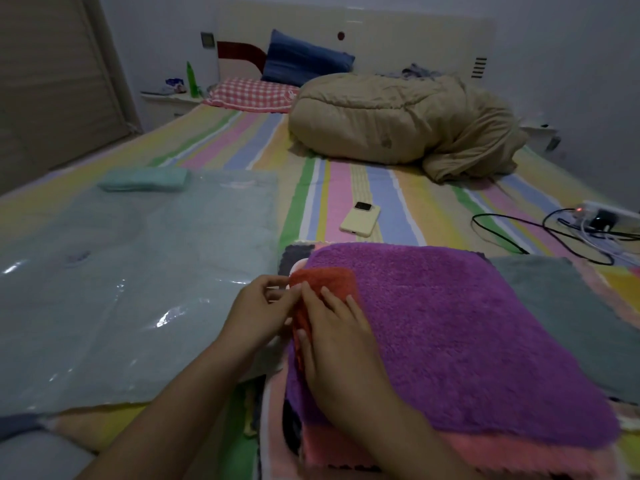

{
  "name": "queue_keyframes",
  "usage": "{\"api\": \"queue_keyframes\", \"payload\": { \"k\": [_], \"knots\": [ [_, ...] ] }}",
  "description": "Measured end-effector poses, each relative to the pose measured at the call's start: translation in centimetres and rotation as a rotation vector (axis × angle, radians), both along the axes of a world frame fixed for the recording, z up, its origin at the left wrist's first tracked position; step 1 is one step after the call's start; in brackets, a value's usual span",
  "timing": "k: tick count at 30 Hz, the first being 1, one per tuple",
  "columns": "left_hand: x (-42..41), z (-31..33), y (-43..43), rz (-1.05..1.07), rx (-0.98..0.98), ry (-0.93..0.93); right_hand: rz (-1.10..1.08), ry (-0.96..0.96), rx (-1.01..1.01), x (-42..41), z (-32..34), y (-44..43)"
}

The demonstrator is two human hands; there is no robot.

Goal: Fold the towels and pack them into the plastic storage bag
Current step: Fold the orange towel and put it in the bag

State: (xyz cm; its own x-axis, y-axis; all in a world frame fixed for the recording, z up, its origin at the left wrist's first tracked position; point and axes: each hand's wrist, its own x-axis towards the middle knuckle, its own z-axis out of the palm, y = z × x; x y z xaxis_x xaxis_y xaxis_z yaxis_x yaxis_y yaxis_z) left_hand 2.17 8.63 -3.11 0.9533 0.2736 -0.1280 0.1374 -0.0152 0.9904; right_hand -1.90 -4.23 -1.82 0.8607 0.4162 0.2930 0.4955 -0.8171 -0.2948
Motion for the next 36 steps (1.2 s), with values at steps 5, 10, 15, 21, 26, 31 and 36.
{"api": "queue_keyframes", "payload": {
  "k": [5, 10, 15, 21, 26, 31, 36],
  "knots": [
    [1.6, 0.4, 0.5, -0.035, 0.162, 0.043, 0.06, 0.305, 0.524, 1.1, 1.9, -1.3],
    [2.2, 0.9, 0.7, -0.113, 0.16, 0.103, -0.299, 0.318, 0.382, 3.8, 1.1, -4.2],
    [3.0, 2.0, 1.2, -0.294, 0.278, -0.005, -0.162, 0.592, 0.525, 4.5, -0.4, -4.0],
    [4.3, 3.5, 1.2, -0.574, 0.416, 0.009, 0.067, 0.717, 0.332, 6.8, 2.4, -6.6],
    [5.0, 3.2, 0.7, -0.518, 0.433, 0.106, 0.107, 0.376, -0.106, 7.7, 3.6, -6.9],
    [4.2, 3.0, 1.0, -0.486, 0.358, 0.101, 0.11, 0.068, -0.3, 5.2, 2.9, -5.5],
    [3.0, 2.8, 1.3, -0.444, 0.371, 0.016, -0.013, -0.03, -0.275, 4.1, 1.5, -4.4]
  ]
}}
